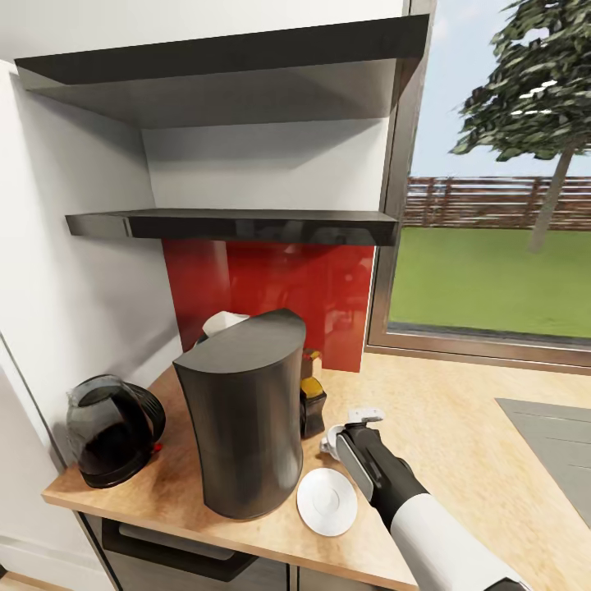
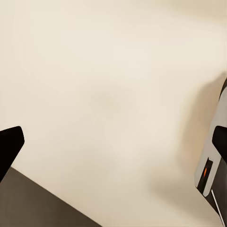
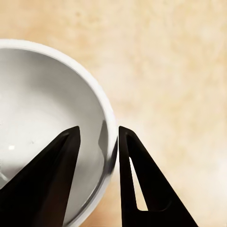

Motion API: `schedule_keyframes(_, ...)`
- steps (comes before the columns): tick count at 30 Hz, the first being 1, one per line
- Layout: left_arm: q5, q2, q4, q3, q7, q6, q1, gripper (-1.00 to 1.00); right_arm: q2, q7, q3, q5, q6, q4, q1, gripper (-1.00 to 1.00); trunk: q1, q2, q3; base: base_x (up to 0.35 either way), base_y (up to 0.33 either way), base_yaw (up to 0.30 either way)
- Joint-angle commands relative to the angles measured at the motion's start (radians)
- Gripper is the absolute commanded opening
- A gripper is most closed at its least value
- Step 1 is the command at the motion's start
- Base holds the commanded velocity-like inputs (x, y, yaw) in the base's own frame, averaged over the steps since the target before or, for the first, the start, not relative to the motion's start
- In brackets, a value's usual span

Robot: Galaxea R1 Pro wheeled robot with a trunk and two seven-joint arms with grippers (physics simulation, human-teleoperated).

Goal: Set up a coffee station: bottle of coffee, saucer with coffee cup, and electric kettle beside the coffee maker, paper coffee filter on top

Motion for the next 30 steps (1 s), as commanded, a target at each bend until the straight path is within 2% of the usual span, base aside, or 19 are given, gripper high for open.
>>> schedule_keyframes(1,-0.010,-0.001,-0.002,0.006,0.000,0.006,0.000,1.00,-0.001,-0.008,0.004,-0.026,-0.003,-0.001,0.000,-1.00,0.000,-0.001,-0.001,0.000,0.000,0.000)
schedule_keyframes(12,-0.012,-0.002,-0.003,0.000,0.000,0.006,0.000,1.00,0.001,-0.008,0.005,-0.023,-0.002,-0.018,0.000,-1.00,0.000,-0.001,-0.001,0.000,0.000,0.000)
schedule_keyframes(19,-0.013,-0.003,-0.003,-0.003,0.000,0.006,0.000,1.00,0.000,-0.009,0.007,-0.018,0.000,-0.064,0.000,-1.00,0.000,-0.001,-0.001,0.000,0.000,0.000)
schedule_keyframes(30,-0.013,-0.002,-0.004,-0.002,0.000,0.006,0.000,1.00,-0.001,-0.010,0.010,0.026,0.000,-0.070,0.000,-1.00,0.000,-0.001,-0.001,-0.002,-0.001,0.000)
